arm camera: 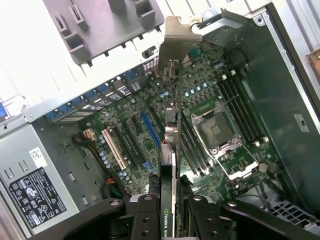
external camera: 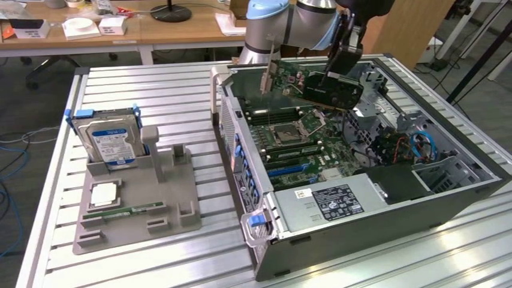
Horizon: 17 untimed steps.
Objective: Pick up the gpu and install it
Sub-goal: 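Insert the gpu into the slot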
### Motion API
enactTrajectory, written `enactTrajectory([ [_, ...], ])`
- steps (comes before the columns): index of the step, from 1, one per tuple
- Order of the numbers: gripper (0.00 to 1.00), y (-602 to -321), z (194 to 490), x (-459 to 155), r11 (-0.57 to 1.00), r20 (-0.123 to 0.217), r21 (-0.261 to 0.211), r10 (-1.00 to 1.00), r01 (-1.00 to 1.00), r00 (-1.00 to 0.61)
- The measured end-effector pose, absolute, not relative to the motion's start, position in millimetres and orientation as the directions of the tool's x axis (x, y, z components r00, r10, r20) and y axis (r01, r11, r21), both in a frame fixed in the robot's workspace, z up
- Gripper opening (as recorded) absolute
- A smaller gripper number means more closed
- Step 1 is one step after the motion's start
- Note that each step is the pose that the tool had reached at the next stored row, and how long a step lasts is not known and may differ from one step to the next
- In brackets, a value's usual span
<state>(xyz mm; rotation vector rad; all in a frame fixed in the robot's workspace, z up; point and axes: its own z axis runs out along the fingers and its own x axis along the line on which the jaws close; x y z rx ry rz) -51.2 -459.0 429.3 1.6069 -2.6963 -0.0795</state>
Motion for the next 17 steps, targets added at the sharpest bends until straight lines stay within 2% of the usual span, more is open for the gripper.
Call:
enactTrajectory([
  [17,0.26,-459.0,429.2,-51.2,0.421,-0.024,0.044,-0.906,-0.906,-0.422],
])
